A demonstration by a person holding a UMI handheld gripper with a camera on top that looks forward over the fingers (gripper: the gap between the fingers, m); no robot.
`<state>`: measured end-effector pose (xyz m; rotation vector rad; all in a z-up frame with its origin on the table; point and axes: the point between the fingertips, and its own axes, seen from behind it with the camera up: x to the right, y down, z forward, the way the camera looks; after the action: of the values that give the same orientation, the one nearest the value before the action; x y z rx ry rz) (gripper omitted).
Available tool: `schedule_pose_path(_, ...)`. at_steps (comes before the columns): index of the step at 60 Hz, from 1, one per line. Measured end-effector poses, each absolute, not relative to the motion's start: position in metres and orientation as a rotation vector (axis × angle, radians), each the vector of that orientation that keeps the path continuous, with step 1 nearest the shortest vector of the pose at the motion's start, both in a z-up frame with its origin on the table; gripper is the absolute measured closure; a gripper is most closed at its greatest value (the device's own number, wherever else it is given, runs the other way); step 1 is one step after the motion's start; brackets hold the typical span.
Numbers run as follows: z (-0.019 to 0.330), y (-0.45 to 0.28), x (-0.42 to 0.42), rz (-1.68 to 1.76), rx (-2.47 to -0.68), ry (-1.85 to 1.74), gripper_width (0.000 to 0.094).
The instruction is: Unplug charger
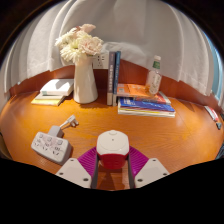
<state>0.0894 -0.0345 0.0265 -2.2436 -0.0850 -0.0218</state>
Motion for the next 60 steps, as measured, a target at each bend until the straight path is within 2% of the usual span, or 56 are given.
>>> schedule_pose_path(7,0.021,-0.025,0.093,-0.024,-2.254,-0.022,0.0438)
schedule_pose_path(13,0.022,-0.027,0.092,-0.013,-2.282,-0.01,0.0225)
schedule_pose_path(16,0.029,-0.026,0.089,0.008,-2.265,0.005,0.0174)
schedule_pose_path(26,0.068,-0.036,0.094,-0.028,-2.213,0.06,0.0156)
schedule_pose_path(29,0.091,-0.042,0.09,-0.023,-2.182,0.061,0.009)
schedule_pose_path(46,0.232,-0.111,0.077,-0.127,-2.019,0.039,0.0092)
schedule_pose_path(52,0.254,-0.143,0.067,-0.127,-1.993,0.038,0.0092)
schedule_pose_path(60,0.259,-0.181,0.053,-0.118,-1.991,0.031,0.0095)
